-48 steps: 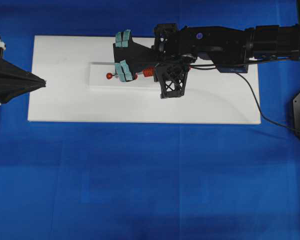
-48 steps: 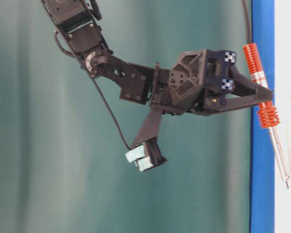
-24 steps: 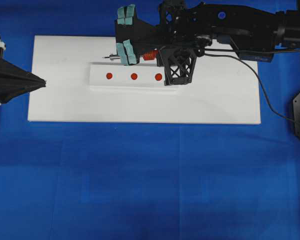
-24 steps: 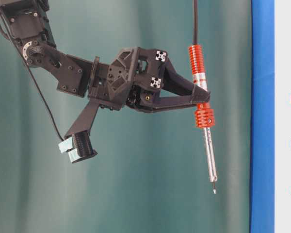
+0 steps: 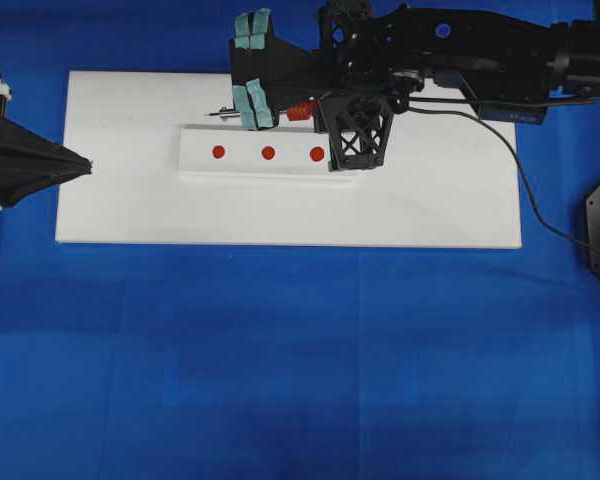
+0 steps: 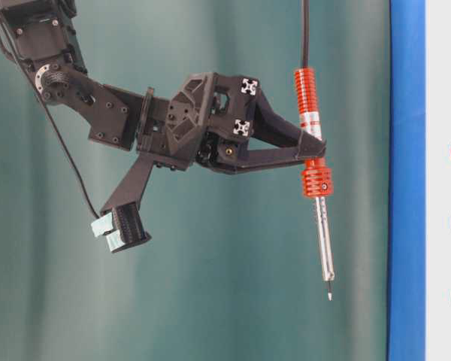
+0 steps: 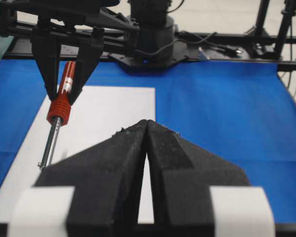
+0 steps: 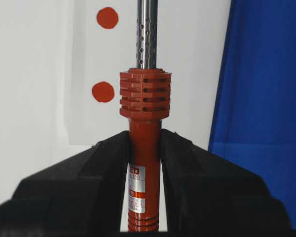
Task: Touch the tip of the soldering iron to the mark.
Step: 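Raise the iron and shift it right above the middle red dot, then lower the iron tip onto the middle red dot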
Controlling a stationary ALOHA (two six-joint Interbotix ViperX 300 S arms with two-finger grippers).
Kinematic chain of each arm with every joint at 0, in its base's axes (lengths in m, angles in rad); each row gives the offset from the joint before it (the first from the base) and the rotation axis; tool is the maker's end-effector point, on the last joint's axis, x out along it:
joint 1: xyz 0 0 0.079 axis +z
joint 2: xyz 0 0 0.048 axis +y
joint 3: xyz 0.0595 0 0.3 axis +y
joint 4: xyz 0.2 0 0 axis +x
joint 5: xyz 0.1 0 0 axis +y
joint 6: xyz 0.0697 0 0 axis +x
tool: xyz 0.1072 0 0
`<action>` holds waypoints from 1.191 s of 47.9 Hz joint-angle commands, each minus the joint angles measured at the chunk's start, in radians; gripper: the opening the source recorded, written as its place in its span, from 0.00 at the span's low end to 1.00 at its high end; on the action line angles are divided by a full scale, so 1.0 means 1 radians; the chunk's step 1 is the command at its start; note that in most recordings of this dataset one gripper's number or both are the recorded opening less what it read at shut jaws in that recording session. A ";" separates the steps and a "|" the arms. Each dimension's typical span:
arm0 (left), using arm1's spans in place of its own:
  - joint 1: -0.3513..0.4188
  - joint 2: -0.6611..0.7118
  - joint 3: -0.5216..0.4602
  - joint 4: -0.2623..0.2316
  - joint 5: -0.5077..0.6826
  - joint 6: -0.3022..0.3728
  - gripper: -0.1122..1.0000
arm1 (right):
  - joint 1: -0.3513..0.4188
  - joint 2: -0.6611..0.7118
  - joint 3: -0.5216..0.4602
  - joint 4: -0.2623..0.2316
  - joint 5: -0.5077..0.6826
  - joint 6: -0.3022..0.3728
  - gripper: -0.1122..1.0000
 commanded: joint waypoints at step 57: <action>-0.002 0.003 -0.012 0.000 -0.006 0.000 0.10 | -0.002 -0.095 0.186 -0.002 0.017 0.034 0.16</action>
